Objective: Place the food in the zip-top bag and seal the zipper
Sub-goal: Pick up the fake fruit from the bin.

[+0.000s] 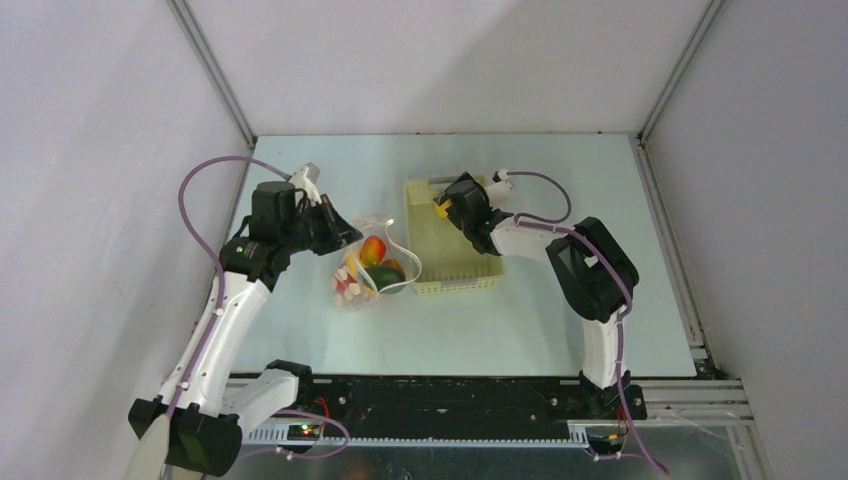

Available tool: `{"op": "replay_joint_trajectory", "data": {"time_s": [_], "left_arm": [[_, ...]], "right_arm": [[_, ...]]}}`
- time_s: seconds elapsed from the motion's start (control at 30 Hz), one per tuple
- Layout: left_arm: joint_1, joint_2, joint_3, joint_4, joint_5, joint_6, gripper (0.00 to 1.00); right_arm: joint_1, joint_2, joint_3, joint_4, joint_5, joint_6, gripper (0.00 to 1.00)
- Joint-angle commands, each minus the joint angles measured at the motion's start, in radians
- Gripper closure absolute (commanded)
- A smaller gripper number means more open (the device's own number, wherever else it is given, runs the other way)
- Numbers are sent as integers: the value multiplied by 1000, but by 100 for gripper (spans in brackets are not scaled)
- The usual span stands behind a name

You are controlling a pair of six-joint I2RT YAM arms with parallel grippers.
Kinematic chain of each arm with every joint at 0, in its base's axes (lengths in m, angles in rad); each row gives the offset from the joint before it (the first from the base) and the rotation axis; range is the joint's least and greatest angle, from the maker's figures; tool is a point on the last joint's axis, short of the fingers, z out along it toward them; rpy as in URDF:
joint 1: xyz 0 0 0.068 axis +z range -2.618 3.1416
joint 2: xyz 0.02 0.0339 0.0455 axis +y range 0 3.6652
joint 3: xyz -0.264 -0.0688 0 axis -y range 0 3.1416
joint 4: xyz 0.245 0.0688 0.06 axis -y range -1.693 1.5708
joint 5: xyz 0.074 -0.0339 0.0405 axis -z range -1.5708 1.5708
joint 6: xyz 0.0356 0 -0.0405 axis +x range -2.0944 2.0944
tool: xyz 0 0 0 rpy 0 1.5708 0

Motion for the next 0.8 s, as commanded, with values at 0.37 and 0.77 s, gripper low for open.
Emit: {"op": "replay_joint_trajectory", "data": {"time_s": [0.37, 0.77], "left_arm": [[10, -6, 24, 9, -5, 14, 100], [9, -18, 23, 10, -10, 9, 100]], "right_arm": [[-18, 122, 162, -122, 69, 148, 3], [-20, 170, 257, -313, 82, 227, 11]]}}
